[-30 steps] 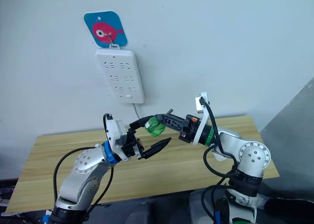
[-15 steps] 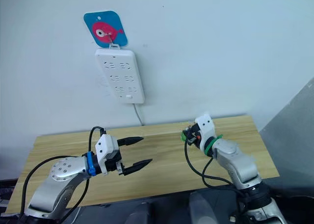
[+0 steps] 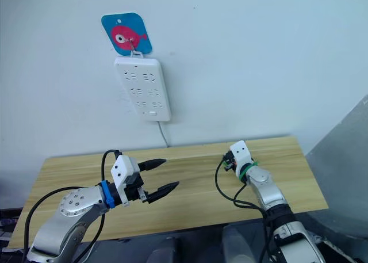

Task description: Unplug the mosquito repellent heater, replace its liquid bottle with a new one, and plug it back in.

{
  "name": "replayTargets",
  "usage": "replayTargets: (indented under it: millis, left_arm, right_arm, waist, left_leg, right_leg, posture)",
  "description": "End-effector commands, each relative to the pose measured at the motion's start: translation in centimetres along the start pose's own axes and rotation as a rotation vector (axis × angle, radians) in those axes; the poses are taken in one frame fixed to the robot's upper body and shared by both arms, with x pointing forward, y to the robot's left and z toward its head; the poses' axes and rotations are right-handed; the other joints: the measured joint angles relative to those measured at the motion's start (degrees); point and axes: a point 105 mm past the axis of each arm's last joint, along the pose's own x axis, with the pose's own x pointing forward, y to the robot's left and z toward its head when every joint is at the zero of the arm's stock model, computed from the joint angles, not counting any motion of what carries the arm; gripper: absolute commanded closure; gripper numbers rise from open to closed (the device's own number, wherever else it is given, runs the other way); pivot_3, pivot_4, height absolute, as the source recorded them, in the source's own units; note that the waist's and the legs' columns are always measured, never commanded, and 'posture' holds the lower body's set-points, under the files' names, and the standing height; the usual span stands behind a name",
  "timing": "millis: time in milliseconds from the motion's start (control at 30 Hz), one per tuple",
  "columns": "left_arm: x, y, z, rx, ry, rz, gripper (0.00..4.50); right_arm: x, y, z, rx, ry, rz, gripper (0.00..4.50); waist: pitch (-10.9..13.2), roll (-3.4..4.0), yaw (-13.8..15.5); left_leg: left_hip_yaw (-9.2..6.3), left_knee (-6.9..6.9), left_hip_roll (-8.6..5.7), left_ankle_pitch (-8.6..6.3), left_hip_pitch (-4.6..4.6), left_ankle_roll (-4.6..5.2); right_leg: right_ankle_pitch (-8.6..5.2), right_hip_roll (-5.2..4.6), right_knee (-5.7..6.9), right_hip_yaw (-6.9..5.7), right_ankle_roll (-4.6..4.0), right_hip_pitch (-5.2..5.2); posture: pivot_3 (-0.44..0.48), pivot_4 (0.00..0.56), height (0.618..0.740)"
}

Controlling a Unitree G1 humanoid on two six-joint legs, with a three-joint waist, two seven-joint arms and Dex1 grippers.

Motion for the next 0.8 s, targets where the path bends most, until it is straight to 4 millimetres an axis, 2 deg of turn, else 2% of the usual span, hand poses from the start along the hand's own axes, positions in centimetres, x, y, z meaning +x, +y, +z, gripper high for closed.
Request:
replayTargets:
  millis: [33, 133, 200, 267, 333, 467, 600, 667, 800]
  left_arm:
    - [-0.3, -0.3, 1.0, 0.032, -0.035, -0.001, 0.00]
    - [-0.5, -0.5, 1.0, 0.025, -0.049, -0.001, 0.00]
    - [-0.6, -0.5, 1.1, 0.014, -0.060, 0.003, 0.00]
    - [-0.9, -0.2, 0.8, 0.008, -0.059, 0.015, 0.00]
    - [-1.2, -0.1, 0.5, 0.002, -0.058, 0.022, 0.00]
    - [-2.1, -0.5, 0.2, -0.003, -0.048, -0.044, 0.00]
    - [-3.7, 0.5, -0.5, 0.010, -0.018, 0.056, 0.00]
    - [-5.2, 1.6, -1.1, 0.005, 0.007, 0.173, 0.00]
    - [-8.3, 2.3, -2.8, -0.080, 0.067, 0.308, 0.00]
  right_arm:
    - [0.4, -0.1, 0.5, 0.000, -0.028, 0.009, 3.65]
    - [0.4, -0.3, 0.6, 0.039, -0.043, -0.010, 3.65]
    - [0.4, -0.7, 0.6, 0.046, -0.043, -0.032, 2.84]
    - [0.3, -0.9, 0.8, 0.047, -0.051, -0.045, 2.29]
    - [0.1, -1.0, 1.1, 0.071, -0.064, -0.047, 1.55]
    - [-1.5, -1.3, 3.0, 0.068, -0.155, -0.064, 0.07]
    - [-4.4, -0.1, 6.1, 0.027, -0.262, 0.009, 0.07]
    - [-6.3, 1.8, 7.8, -0.049, -0.303, 0.127, 0.07]
    - [-9.0, 5.2, 9.6, -0.215, -0.315, 0.326, 0.07]
  waist:
    - [0.00, 0.00, 0.12]
    - [-0.01, 0.00, 0.42]
    - [0.00, 0.00, 0.57]
    - [0.00, 0.00, 0.66]
    - [0.00, 0.00, 0.67]
    - [0.00, 0.00, 0.74]
    - [0.03, 0.04, 0.87]
    - [0.03, 0.05, 0.87]
    - [0.31, -0.07, 0.89]
  left_leg:
    - [0.00, 0.00, 0.00, 0.00, 0.01, 0.00]
    - [0.01, 0.04, -0.02, 0.00, 0.04, 0.00]
    - [0.01, 0.08, -0.02, 0.00, 0.06, -0.01]
    - [0.01, 0.09, -0.02, 0.01, 0.09, -0.01]
    - [0.02, 0.10, -0.02, 0.01, 0.10, -0.01]
    - [0.00, 0.08, -0.02, 0.01, 0.10, -0.01]
    - [-0.01, 0.04, -0.03, 0.00, 0.08, -0.01]
    - [0.00, 0.04, 0.00, 0.00, 0.07, 0.00]
    - [0.01, 0.06, 0.05, 0.00, 0.10, 0.00]
  right_leg:
    - [0.00, 0.00, 0.03, 0.00, -0.01, 0.00]
    - [0.01, -0.01, 0.13, 0.02, -0.01, 0.00]
    - [0.01, -0.01, 0.21, 0.02, -0.01, 0.00]
    - [0.01, 0.00, 0.25, 0.02, -0.02, 0.00]
    - [0.00, 0.00, 0.30, 0.03, -0.02, 0.00]
    - [0.00, 0.00, 0.33, 0.02, -0.02, 0.00]
    - [0.00, -0.01, 0.33, 0.04, -0.02, -0.04]
    - [-0.01, -0.01, 0.31, 0.04, -0.02, -0.05]
    - [-0.19, 0.01, 0.24, 0.04, 0.20, -0.02]
  posture:
    - [-0.033, 0.147, 0.728]
    - [-0.032, 0.146, 0.728]
    - [-0.032, 0.147, 0.728]
    - [-0.036, 0.148, 0.728]
    - [-0.036, 0.148, 0.728]
    - [-0.036, 0.146, 0.728]
    - [-0.043, 0.161, 0.728]
    - [-0.045, 0.172, 0.728]
    - [-0.043, 0.211, 0.728]
